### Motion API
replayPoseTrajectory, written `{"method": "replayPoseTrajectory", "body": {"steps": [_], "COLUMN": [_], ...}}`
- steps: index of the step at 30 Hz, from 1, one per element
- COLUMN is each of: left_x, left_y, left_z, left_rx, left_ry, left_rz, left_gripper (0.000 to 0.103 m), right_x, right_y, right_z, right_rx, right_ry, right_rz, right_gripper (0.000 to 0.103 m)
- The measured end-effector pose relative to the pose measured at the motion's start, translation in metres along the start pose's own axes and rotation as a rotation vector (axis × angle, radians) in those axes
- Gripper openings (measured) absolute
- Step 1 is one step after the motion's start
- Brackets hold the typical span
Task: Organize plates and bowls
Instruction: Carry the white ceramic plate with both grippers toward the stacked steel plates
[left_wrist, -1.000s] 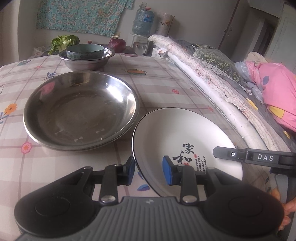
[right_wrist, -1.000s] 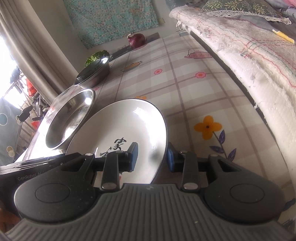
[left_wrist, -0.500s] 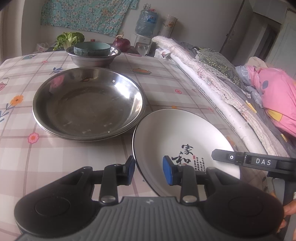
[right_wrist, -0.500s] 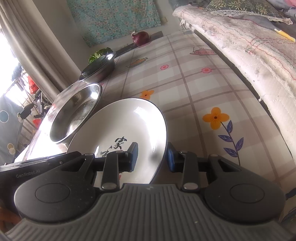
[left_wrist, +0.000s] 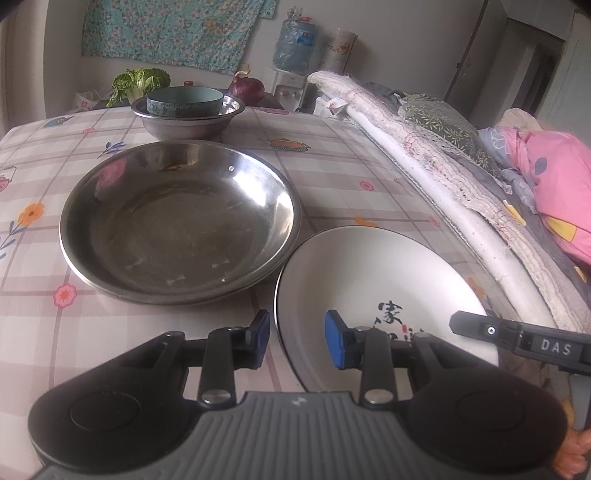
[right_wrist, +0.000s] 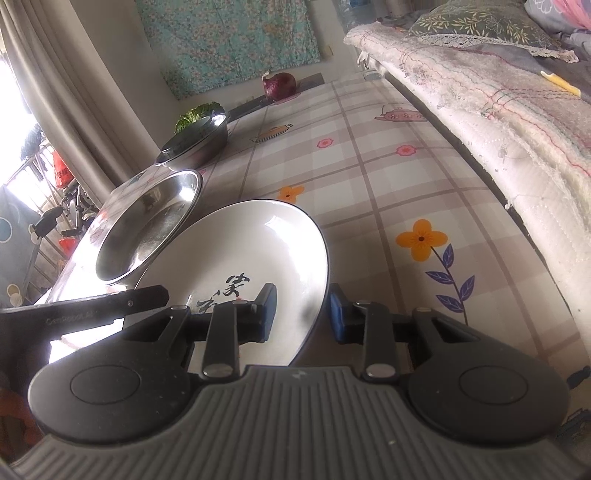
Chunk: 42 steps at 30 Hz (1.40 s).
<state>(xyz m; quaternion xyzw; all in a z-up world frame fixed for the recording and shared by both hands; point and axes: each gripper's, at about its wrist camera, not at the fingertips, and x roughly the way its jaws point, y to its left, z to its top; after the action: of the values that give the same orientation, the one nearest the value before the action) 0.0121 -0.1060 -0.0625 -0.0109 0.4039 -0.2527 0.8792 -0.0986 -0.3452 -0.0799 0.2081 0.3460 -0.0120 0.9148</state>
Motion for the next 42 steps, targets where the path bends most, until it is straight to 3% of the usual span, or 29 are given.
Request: {"method": "replayPoseTrajectory", "body": {"steps": [8, 21, 34, 42], "left_x": [-0.001, -0.012, 0.004, 0.014], "left_y": [-0.001, 0.001, -0.001, -0.015], "left_z": [-0.001, -0.009, -0.002, 0.004], "left_rx": [-0.005, -0.018, 0.013, 0.060], "left_ry": [-0.005, -0.002, 0.039, 0.049], "left_rz": [0.000, -0.044, 0.009, 0.035], "left_gripper": [0.029, 0.028, 0.032, 0.033], "right_x": [0.001, 0.012, 0.010, 0.009], "right_y": [-0.001, -0.006, -0.012, -0.009], "right_z": [0.000, 0.013, 0.004, 0.001], "right_rx": [-0.015, -0.006, 0.027, -0.022], "right_ry": [0.000, -0.014, 0.001, 0.004], "right_rz": [-0.012, -0.023, 0.004, 0.002], "right_gripper": [0.019, 0.018, 0.020, 0.019]}}
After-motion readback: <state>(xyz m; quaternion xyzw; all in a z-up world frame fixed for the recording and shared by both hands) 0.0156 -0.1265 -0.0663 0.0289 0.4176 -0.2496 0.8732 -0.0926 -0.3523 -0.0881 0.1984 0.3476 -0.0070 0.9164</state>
